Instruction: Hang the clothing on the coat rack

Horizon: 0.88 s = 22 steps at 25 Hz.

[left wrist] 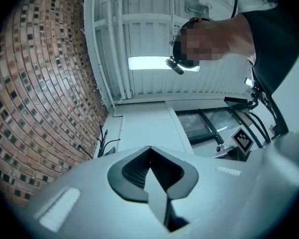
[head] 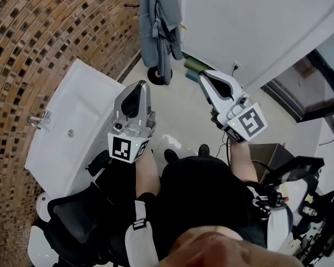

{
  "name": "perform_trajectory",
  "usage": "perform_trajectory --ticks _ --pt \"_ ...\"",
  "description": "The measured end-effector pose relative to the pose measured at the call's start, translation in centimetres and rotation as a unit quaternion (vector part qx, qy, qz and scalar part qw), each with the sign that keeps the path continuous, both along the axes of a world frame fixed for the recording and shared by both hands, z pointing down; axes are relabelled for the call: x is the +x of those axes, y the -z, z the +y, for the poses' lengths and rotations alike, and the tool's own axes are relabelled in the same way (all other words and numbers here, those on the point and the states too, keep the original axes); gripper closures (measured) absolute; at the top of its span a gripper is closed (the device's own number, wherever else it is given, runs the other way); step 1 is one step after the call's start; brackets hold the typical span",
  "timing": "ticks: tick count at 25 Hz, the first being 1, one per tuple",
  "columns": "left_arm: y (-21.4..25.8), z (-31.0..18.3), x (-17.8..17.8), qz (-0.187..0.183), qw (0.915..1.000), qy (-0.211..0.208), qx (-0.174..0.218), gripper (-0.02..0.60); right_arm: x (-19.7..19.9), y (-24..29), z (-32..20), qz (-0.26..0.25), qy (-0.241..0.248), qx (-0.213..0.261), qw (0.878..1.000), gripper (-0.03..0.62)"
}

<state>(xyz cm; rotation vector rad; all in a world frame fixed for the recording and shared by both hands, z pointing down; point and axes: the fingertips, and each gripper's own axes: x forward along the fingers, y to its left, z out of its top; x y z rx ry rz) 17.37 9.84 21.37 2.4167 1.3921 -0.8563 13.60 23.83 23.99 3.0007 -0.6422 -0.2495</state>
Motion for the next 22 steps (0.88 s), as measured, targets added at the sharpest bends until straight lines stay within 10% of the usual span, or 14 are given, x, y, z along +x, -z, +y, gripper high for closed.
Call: perform_trajectory --ticks 9,22 --pt "2.1 9.7 -5.5 0.025 0.999 -0.009 0.035 0.578 -4.6 0.7 10.4 0.034 -0.026 0.048 0.998 0.594" --pt "3.6 14.0 -9.0 0.051 0.9926 0.041 0.102 0.578 -6.2 2.0 12.4 0.084 0.04 0.086 0.992 0.594"
